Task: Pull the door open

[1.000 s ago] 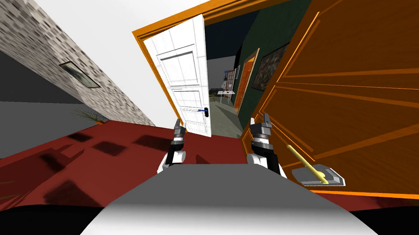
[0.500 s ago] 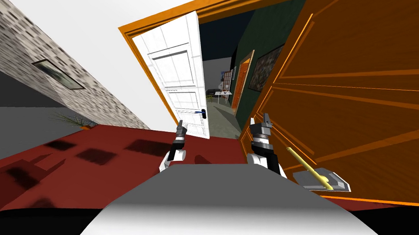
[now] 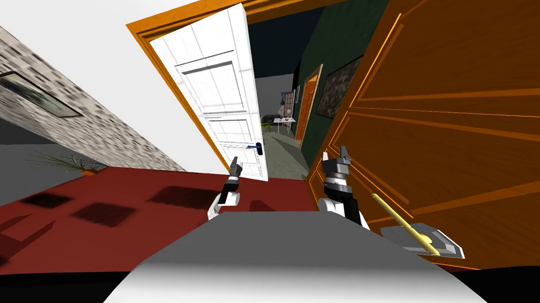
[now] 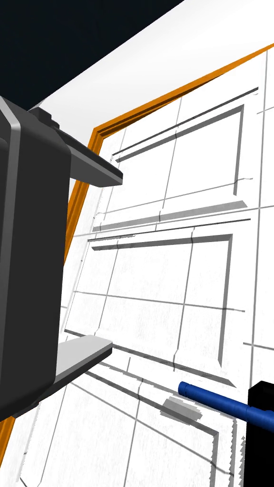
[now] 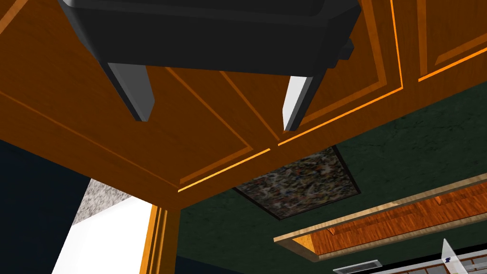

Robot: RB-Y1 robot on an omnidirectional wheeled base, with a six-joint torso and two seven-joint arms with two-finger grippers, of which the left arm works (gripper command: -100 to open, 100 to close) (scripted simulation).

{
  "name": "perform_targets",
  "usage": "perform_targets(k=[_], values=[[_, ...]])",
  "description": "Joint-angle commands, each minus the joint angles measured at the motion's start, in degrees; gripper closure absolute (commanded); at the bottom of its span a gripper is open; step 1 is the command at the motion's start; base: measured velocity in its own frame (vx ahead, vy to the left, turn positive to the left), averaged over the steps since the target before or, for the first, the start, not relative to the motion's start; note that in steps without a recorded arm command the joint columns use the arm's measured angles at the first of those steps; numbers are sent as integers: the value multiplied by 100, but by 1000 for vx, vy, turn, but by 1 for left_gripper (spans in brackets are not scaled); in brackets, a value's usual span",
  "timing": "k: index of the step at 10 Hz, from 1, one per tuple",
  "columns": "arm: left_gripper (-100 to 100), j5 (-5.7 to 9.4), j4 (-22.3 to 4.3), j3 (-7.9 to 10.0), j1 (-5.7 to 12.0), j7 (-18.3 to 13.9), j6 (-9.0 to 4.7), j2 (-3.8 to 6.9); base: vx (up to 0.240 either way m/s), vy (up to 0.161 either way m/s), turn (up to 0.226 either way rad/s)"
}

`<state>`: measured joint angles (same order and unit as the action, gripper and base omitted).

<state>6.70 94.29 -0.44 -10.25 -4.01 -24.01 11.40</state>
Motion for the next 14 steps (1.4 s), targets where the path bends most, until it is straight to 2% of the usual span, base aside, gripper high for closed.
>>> perform_targets(k=[1,9,10,11,14], values=[[-100,10,-256,7,132,-44,40,44,99,3,-77],[-100,70,-1317,45,638,-267,229,286,101,6,-86],[-100,84,-1560,54,753,-318,272,341,125,3,-113],[-100,84,-1560,54,753,-318,272,341,114,4,-56],[-100,102,-1874,65,903,-385,328,411,87,13,-60]])
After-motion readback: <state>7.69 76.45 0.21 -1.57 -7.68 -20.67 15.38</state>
